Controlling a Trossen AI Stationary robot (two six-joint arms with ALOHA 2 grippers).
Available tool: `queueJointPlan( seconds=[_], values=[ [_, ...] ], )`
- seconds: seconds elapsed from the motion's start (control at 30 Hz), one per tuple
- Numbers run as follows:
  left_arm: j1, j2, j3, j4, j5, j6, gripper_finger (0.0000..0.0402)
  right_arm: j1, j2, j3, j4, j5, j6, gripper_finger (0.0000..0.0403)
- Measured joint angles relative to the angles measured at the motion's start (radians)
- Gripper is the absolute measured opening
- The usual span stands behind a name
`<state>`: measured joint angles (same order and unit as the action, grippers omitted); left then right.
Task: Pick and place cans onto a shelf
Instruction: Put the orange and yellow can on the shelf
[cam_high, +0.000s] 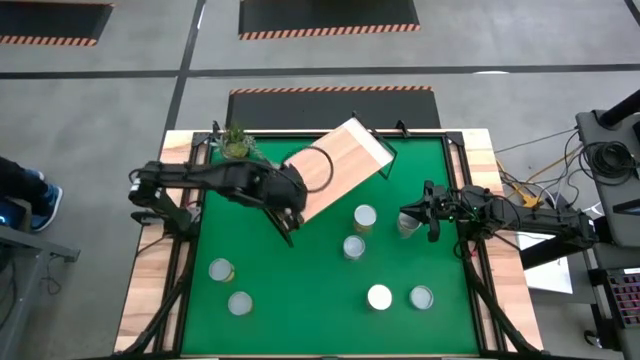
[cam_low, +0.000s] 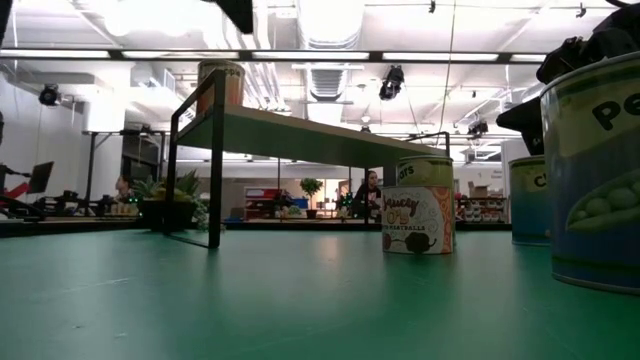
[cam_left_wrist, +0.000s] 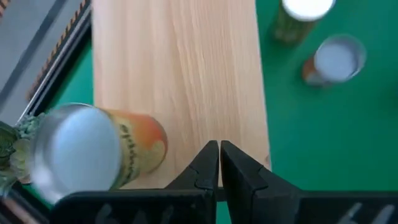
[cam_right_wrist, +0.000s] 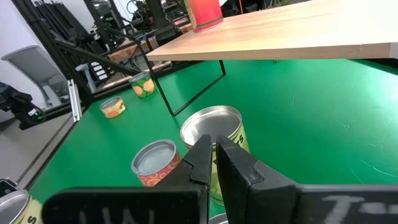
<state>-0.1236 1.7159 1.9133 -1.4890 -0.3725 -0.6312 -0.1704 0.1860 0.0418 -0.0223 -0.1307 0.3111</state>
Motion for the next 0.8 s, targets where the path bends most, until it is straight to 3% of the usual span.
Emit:
queueJointPlan(
  seconds=[0.3,0.8],
  values=[
    [0.017,0.090,-0.037,-0.081,-0.056,-0.030,0.0000,0.000,0.000,0.000,-0.003,0.001,0.002,0.0013],
    [0.066,0.092,-0.033,-0.082,-0.212,0.009,0.0000,0.000,0.000,0.002,-0.004,0.002,0.000,0.0013]
  ],
)
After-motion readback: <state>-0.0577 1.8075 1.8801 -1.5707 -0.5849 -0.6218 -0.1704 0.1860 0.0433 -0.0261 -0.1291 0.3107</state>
